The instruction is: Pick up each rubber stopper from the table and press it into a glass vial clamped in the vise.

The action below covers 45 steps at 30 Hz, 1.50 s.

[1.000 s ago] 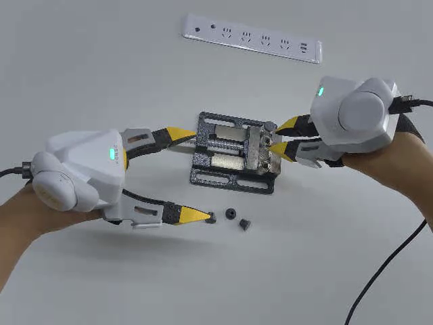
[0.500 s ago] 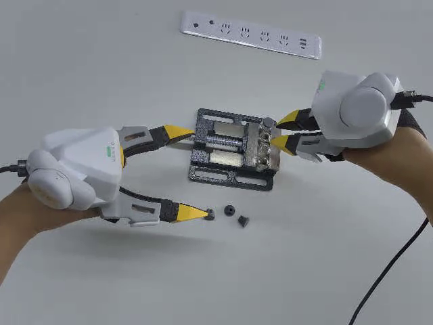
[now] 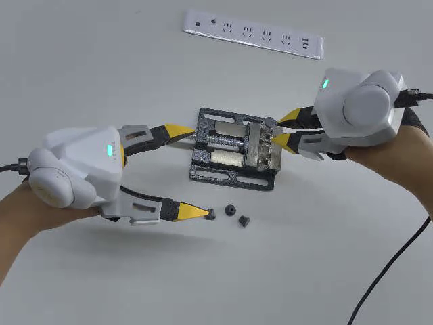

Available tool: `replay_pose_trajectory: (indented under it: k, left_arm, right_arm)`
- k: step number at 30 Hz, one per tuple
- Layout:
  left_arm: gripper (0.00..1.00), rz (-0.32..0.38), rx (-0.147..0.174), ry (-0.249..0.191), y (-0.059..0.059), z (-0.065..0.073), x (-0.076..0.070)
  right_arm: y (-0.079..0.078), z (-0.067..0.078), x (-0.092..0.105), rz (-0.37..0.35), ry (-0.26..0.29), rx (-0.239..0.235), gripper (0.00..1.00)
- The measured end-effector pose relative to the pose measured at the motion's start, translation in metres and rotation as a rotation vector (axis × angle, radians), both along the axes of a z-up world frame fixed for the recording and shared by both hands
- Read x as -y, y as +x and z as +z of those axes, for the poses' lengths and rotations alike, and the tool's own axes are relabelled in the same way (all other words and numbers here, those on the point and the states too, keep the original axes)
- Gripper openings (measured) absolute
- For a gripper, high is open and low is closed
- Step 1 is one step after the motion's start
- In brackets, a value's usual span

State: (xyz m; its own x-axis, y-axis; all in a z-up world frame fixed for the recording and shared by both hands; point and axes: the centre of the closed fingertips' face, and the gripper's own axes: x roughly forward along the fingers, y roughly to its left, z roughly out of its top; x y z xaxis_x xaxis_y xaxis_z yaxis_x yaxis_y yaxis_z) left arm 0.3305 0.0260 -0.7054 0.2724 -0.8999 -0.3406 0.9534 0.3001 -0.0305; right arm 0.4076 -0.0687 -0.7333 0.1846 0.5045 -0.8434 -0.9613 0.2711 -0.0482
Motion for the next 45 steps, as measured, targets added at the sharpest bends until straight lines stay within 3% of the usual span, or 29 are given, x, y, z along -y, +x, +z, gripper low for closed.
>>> replay_pose_trajectory:
  k: [10, 29, 38, 45]
  left_arm:
    - [0.69, 0.003, -0.008, -0.003, -0.004, -0.002, -0.001]
    - [0.68, 0.015, -0.009, -0.008, -0.016, -0.002, -0.001]
    - [0.68, 0.022, -0.013, -0.004, -0.023, -0.004, -0.002]
    - [0.67, 0.027, -0.021, -0.003, -0.026, -0.007, -0.001]
  right_arm:
    - [-0.016, 0.002, -0.003, -0.020, 0.043, 0.001, 0.16]
    - [-0.062, 0.007, -0.006, -0.060, 0.132, -0.004, 0.18]
    - [-0.086, -0.001, -0.005, -0.086, 0.166, -0.019, 0.18]
    - [-0.096, -0.005, -0.005, -0.106, 0.185, -0.026, 0.18]
